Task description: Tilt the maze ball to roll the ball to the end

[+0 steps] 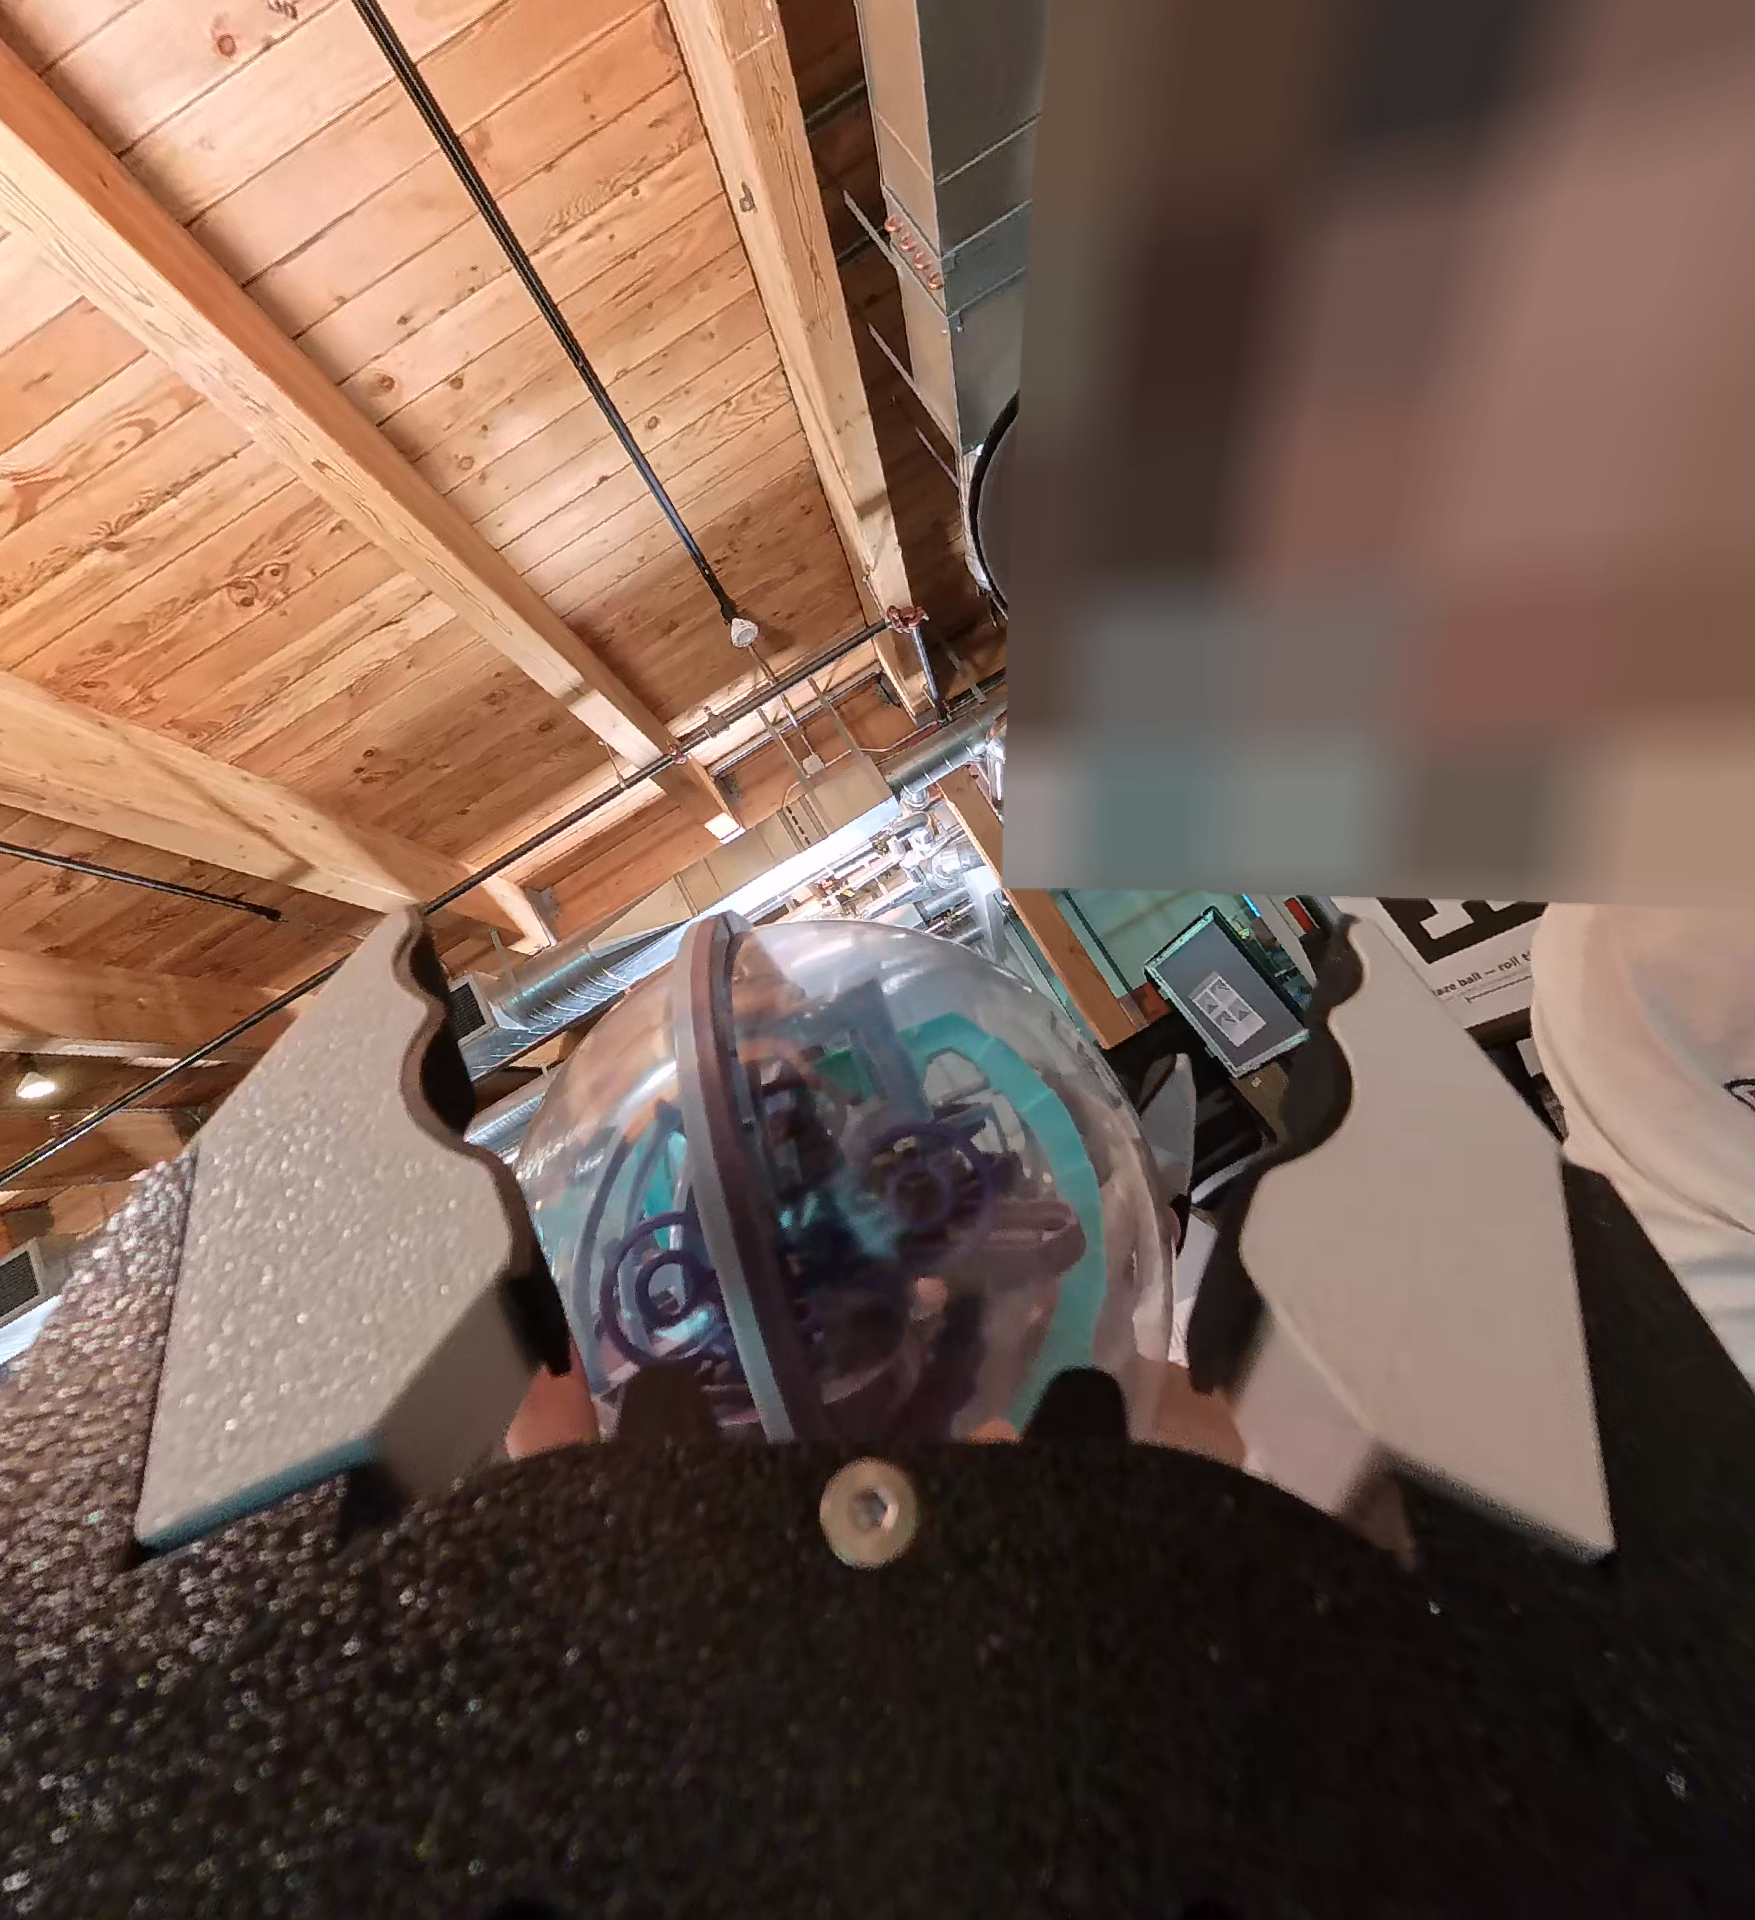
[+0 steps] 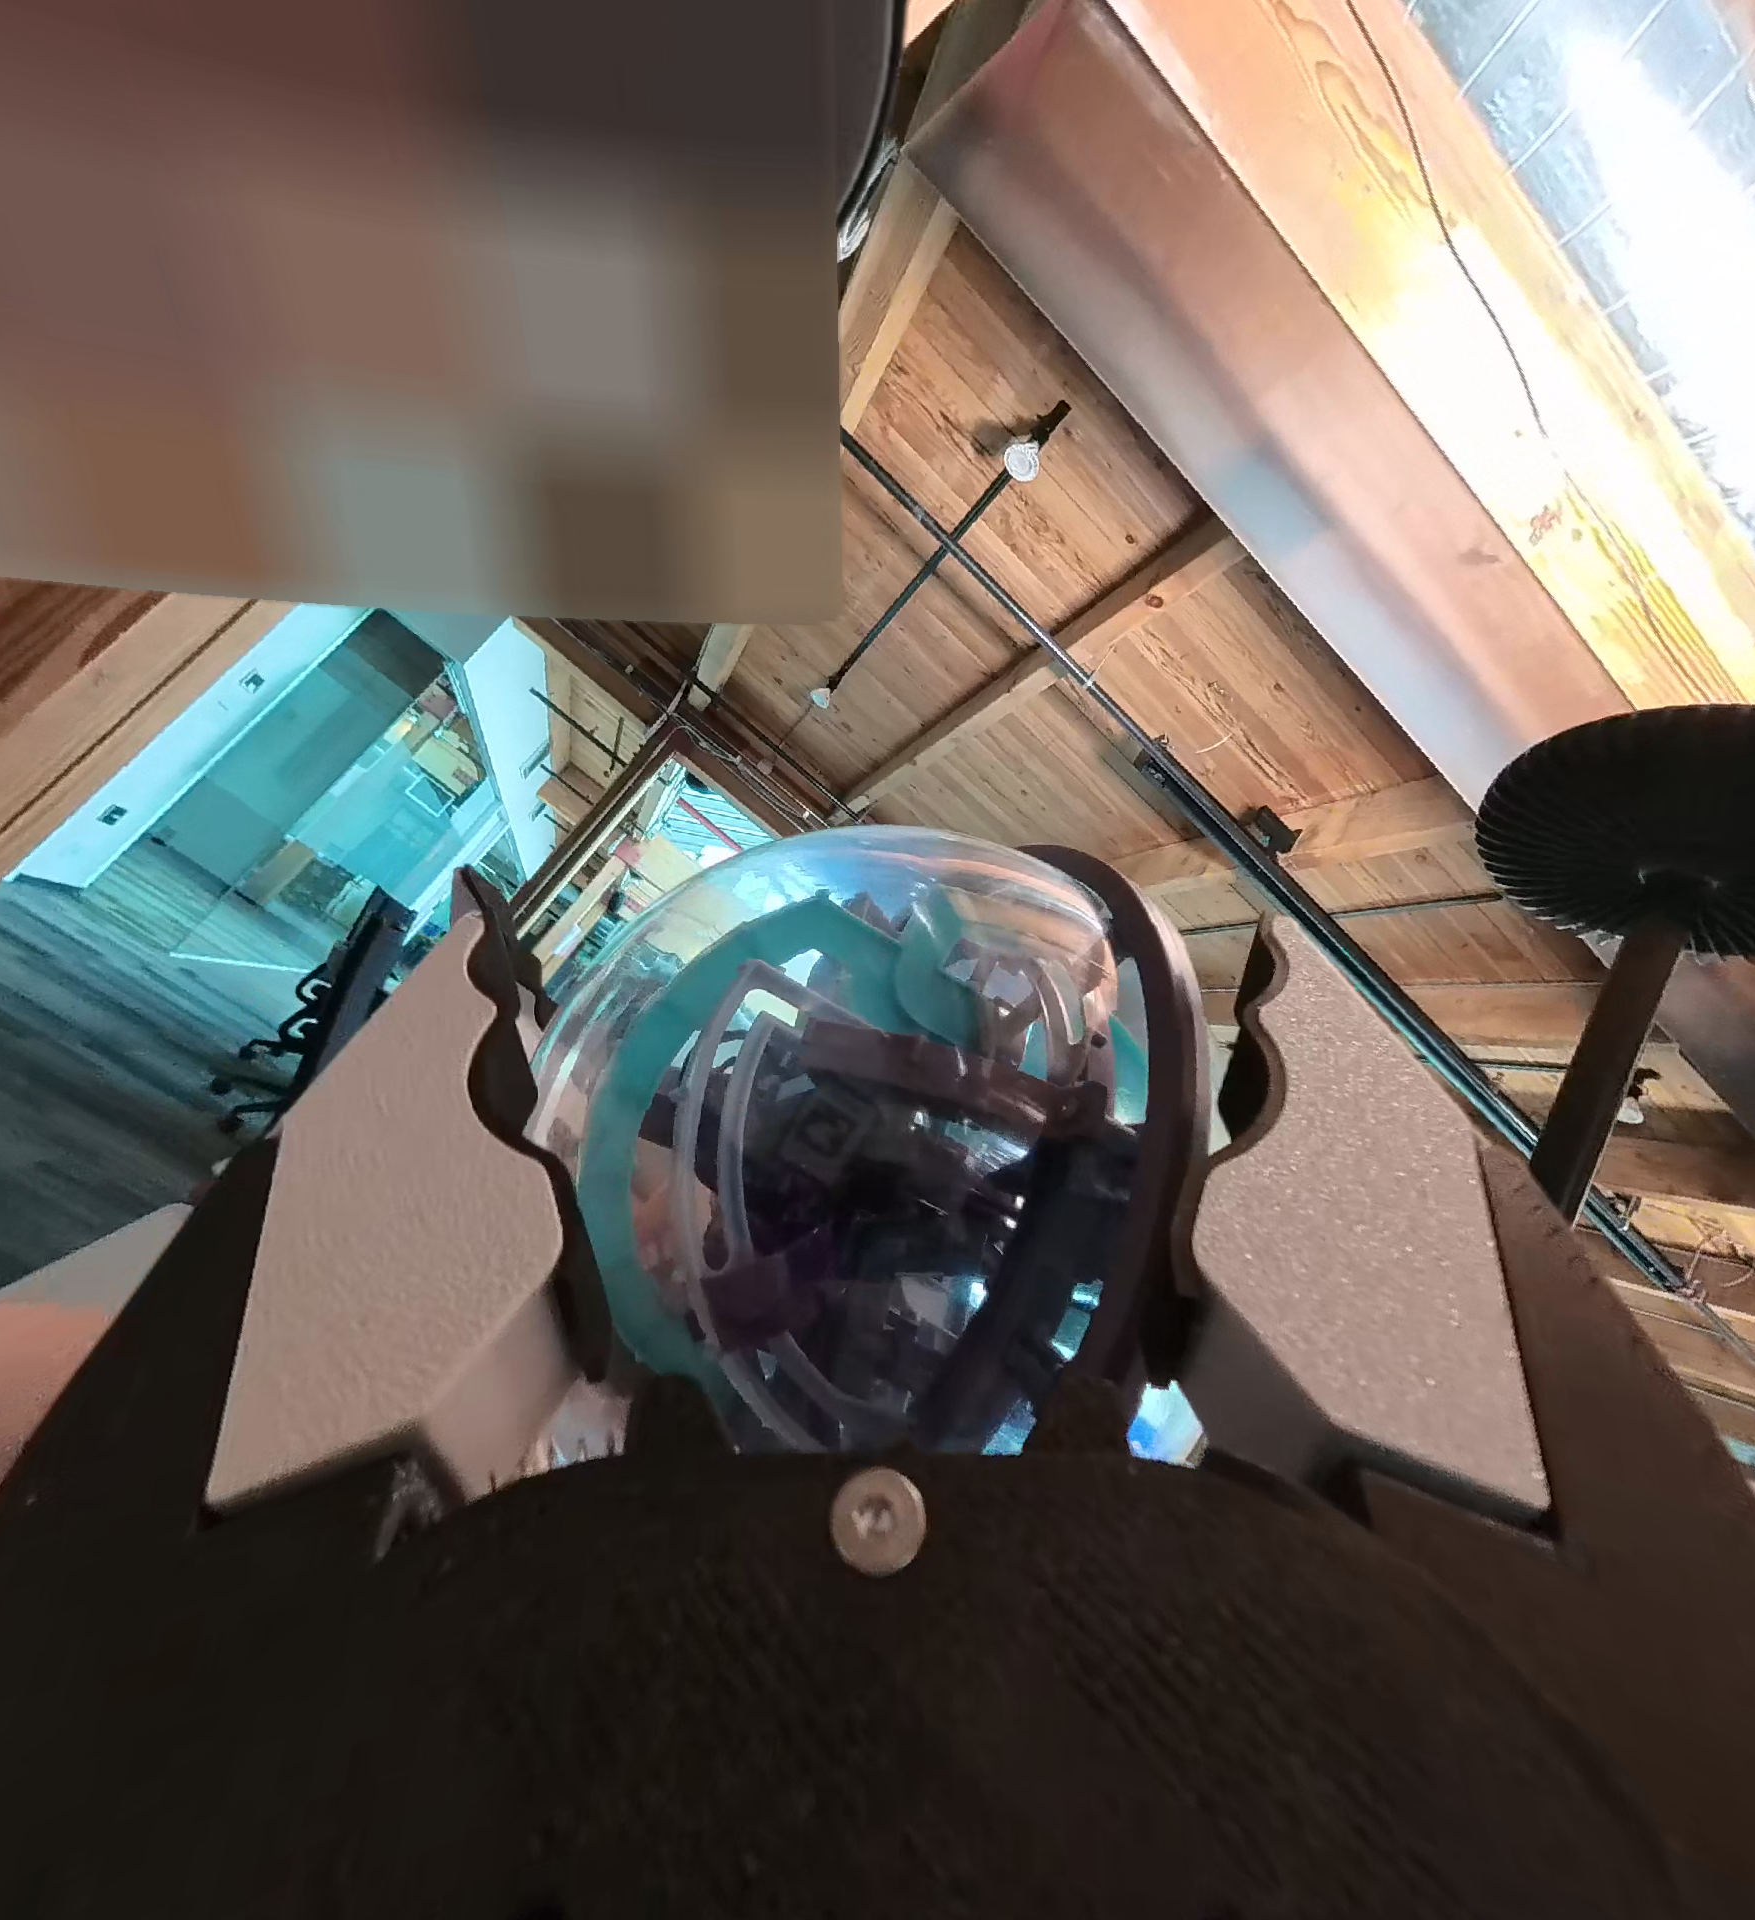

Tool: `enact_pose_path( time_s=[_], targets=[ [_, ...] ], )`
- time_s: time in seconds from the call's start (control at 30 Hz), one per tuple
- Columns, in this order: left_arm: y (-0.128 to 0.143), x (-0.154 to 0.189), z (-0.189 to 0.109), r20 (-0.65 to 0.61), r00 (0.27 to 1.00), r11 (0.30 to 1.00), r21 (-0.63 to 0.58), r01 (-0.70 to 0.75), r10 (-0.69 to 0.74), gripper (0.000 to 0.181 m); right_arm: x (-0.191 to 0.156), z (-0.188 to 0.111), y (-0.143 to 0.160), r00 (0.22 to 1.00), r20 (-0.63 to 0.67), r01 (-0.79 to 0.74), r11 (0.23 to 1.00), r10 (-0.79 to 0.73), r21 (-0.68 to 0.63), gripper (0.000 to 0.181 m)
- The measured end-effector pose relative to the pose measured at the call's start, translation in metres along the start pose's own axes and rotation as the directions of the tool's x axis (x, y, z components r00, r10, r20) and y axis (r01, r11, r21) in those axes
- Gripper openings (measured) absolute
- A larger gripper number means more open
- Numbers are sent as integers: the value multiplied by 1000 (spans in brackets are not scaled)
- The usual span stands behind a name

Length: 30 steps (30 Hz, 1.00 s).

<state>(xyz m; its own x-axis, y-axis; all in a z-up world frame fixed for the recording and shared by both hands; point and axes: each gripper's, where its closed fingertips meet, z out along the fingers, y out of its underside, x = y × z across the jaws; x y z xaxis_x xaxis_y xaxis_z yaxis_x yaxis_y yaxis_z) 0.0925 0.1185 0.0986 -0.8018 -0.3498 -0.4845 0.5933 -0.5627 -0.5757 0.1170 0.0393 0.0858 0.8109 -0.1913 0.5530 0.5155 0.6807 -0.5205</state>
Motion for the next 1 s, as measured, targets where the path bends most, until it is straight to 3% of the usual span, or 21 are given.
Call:
enact_pose_path(
  time_s=[0.63,0.77,1.0],
  targets=[
    [10,-6,-1,23,999,998,-56,33,-32,155,6,-1,9,1000,-25,-16,1000,15,-24,137],
    [13,-16,-2,85,995,996,-75,54,-48,155,8,-1,11,999,-41,-4,999,3,-35,136],
    [26,-51,-14,295,950,977,-154,148,-97,155,10,-1,19,991,-66,107,989,-114,-102,132]
  ],
)
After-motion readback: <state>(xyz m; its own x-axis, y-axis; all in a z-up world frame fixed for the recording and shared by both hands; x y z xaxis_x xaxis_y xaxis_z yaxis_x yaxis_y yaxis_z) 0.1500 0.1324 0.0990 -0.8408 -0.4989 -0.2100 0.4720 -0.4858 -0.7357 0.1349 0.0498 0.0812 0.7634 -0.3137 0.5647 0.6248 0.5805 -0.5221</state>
